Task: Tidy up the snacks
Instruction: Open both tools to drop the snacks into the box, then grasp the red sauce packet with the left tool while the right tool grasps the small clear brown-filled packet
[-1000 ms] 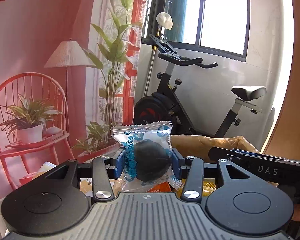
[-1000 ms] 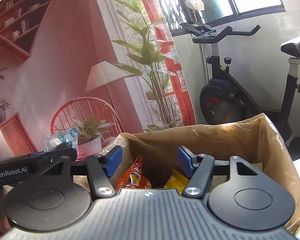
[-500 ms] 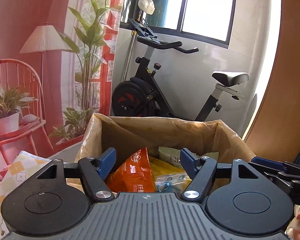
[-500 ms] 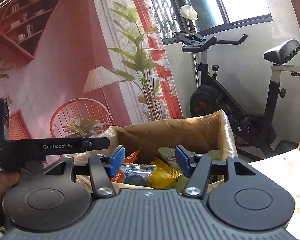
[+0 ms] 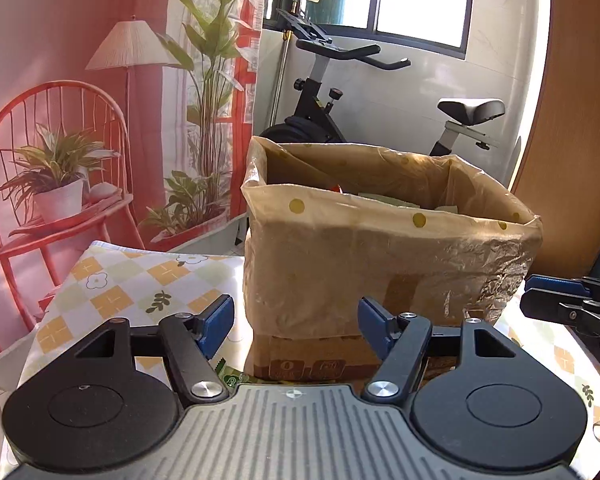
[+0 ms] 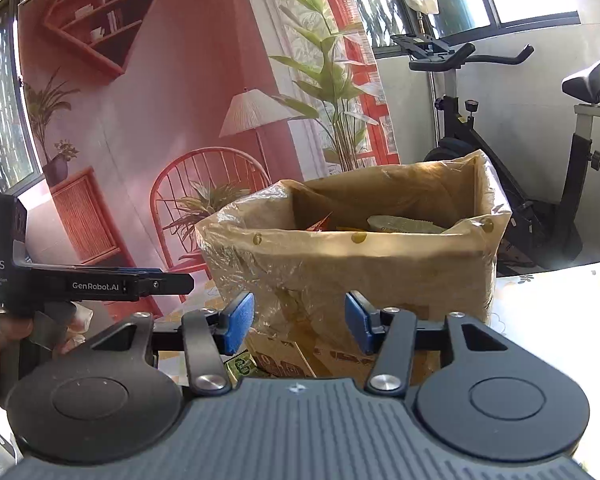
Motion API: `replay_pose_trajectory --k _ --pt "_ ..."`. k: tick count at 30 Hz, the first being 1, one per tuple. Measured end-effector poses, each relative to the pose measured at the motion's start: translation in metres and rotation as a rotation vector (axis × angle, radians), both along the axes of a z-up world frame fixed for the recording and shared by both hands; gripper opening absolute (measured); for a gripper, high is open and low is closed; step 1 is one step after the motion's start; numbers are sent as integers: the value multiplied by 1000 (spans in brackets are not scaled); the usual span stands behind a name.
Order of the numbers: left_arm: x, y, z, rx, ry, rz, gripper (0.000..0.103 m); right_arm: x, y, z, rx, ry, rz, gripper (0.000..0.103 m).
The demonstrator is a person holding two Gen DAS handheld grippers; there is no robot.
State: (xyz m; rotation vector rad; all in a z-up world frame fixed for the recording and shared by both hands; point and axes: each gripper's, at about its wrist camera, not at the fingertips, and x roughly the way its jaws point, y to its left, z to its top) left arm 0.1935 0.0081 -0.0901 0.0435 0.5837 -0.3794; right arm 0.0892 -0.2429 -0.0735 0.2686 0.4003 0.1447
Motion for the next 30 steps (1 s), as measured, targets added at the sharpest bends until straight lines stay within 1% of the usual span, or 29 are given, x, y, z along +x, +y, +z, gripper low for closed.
replay_pose_trajectory --k 2,3,7,9,11,12,15,19,23,25,27,30 --pt "-7 5 -14 9 23 1 67 -6 4 -10 -4 15 1 54" --pt "-9 7 -22 15 35 2 65 -9 4 -15 2 25 -1 52" --pt "-17 12 -51 20 85 -18 63 -19 6 -43 34 90 -19 45" --pt "-20 13 -65 22 106 -38 59 -20 6 -58 46 134 -44 37" --pt "-22 13 -77 32 124 -47 59 -20 5 -74 53 190 -80 35" --pt "-22 14 -82 37 133 -47 58 -20 5 -83 52 223 -103 31" --pt "-25 15 -92 43 149 -57 58 -20 3 -104 65 311 -150 24" --pt "-30 9 -100 56 155 -73 58 -18 0 -121 64 373 -200 24" --pt "-33 6 -106 57 169 -83 58 -10 -1 -131 43 407 -231 24" --pt "-35 5 -108 55 177 -88 58 -5 0 -135 18 418 -245 25" --pt "-35 4 -111 53 184 -96 58 -1 -1 -141 16 426 -251 25" --pt "-38 2 -115 57 190 -110 58 2 3 -145 -11 406 -244 24"
